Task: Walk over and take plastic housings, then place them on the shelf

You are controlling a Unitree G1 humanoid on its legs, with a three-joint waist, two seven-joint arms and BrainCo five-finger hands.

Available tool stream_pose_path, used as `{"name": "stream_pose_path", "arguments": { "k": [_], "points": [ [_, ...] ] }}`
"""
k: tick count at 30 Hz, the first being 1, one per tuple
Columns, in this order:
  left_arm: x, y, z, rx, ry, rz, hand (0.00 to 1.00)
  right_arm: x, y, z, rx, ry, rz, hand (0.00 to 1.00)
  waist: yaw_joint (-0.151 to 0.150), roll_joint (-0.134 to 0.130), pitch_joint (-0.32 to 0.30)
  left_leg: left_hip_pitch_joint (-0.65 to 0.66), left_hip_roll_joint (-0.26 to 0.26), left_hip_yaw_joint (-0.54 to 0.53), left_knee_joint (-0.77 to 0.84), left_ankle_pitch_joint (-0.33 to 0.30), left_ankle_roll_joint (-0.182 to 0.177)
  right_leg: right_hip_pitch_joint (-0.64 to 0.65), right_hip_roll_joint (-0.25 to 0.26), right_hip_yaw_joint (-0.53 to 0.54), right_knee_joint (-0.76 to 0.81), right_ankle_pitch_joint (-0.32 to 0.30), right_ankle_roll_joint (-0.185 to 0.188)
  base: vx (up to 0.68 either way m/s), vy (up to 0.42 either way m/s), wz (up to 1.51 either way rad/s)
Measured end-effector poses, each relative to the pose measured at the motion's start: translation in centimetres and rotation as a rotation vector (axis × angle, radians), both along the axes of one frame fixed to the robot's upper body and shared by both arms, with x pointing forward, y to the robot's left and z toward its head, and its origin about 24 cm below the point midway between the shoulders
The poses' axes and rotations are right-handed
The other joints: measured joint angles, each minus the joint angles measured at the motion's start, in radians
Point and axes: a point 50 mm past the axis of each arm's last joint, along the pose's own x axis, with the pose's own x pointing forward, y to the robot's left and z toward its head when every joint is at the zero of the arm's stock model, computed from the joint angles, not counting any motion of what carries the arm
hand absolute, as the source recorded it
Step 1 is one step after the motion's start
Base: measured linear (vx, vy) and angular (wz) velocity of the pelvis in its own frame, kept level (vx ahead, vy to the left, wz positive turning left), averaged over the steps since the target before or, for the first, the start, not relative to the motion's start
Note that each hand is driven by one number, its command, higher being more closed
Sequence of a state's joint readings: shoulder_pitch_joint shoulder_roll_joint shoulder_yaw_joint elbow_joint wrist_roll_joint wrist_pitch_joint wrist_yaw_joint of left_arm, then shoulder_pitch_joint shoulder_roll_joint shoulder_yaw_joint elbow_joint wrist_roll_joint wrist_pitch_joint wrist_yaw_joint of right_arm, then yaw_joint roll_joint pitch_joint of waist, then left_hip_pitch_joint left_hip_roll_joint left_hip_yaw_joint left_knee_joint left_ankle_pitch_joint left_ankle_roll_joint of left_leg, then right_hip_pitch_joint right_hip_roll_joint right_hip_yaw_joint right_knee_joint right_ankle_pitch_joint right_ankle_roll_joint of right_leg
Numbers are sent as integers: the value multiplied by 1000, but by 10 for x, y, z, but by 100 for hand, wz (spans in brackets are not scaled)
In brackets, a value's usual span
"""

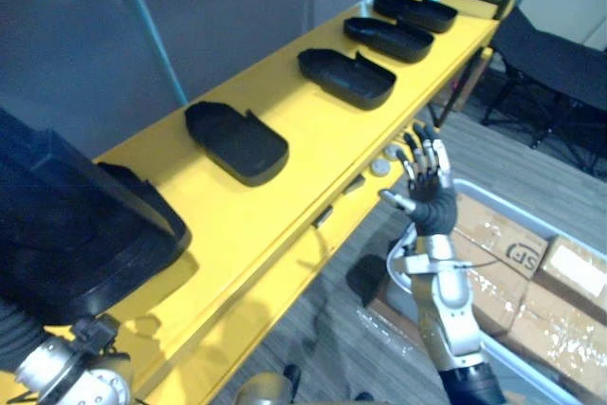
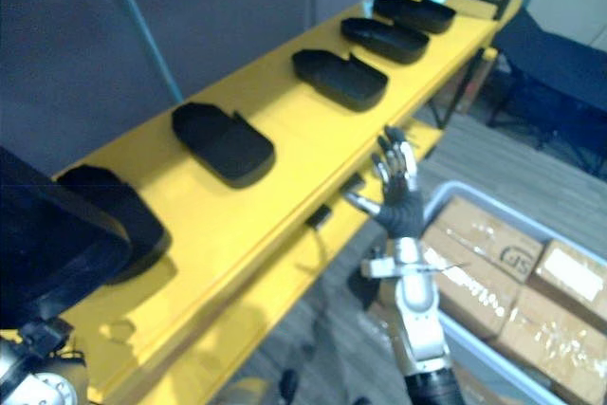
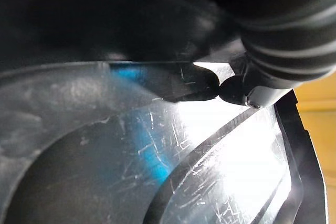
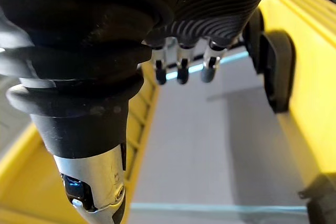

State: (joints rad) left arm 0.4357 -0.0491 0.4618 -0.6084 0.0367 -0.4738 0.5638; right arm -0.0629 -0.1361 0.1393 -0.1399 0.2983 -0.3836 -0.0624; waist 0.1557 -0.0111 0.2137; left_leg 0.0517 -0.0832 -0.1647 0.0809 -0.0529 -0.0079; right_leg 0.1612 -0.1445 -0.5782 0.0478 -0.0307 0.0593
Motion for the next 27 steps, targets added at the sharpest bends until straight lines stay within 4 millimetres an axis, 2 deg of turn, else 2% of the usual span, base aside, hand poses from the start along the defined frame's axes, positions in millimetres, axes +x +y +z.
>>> {"name": "stream_pose_path", "arguments": {
  "k": [3, 4, 7, 11, 13, 16, 18, 20, 21, 24, 26, 27],
  "points": [
    [-2, 2, -2, -19, 7, -24, 100, 0, 0, -1, -6, 11, 6, 0, -5, -8, 5, -24, -9, -11, 21, -21, 7, 6, -1, -12, -8, -11, 0, -41, 11, 13],
    [1, 1, -1, -19, 0, -53, 100, -2, -2, -6, -9, 33, -4, 0, -8, -12, 8, -43, -4, 16, 51, -45, 28, 15, -2, -38, -13, -13, 8, -60, 20, 33],
    [5, 0, 1, -42, -30, -111, 100, -9, -9, -17, -66, 74, -42, 0, -23, -19, 11, -74, 22, 104, 66, -43, 28, 18, -17, -84, 2, -9, 23, -37, 36, 52],
    [8, -1, 3, -43, -60, -112, 100, -11, -9, -18, -109, 70, -33, 0, -22, -21, 12, -73, 7, 117, 55, -46, 32, 15, -42, -83, 26, -21, 28, 39, 91, 21],
    [15, -6, 7, -40, -105, -142, 100, -11, -10, -18, -133, 63, -36, 0, -36, -22, 13, -73, -2, 115, 47, -43, 30, 9, -49, -47, 51, -31, 29, 66, 91, 42],
    [31, -16, 20, 41, -152, -232, 100, -14, -19, -20, -166, 70, -78, 0, -65, -27, 11, -71, -26, 33, 29, -1, 39, -26, -62, 136, 141, -65, -10, 114, 110, 83],
    [43, -23, 32, 113, -196, -320, 100, -15, -30, -17, -196, 46, -109, 0, -77, -45, 26, -95, -44, 2, 72, 5, 40, -47, -68, 262, 202, -126, -17, 108, 26, 87],
    [48, -23, 31, 110, -190, -335, 100, -16, -31, -14, -222, 13, -94, 0, -77, -49, 38, -109, -47, 13, 116, 3, 40, -31, -63, 282, 187, -128, -23, 13, -39, 27],
    [50, -23, 27, 94, -174, -338, 100, -15, -30, -10, -247, -22, -72, 0, -78, -47, 56, -116, -43, 31, 166, -9, 34, -2, -52, 285, 174, -113, -6, -6, -62, 2],
    [48, -23, 21, 91, -130, -345, 100, -16, -30, -6, -276, -53, -47, 0, -79, -30, 76, -137, 18, 68, 299, -80, 4, 25, -6, 309, 174, -109, 1, -45, -67, -35],
    [48, -24, 20, 95, -120, -348, 100, -19, -32, -7, -279, -59, -45, 0, -86, -27, 79, -137, 35, 69, 311, -94, -3, 27, 11, 311, 176, -113, -1, -62, -81, -23],
    [47, -23, 20, 99, -115, -349, 100, -22, -35, -6, -272, -72, -41, 0, -95, -24, 82, -138, 42, 72, 310, -112, -3, 9, 14, 322, 198, -142, -3, -69, -47, -15]
  ]
}}
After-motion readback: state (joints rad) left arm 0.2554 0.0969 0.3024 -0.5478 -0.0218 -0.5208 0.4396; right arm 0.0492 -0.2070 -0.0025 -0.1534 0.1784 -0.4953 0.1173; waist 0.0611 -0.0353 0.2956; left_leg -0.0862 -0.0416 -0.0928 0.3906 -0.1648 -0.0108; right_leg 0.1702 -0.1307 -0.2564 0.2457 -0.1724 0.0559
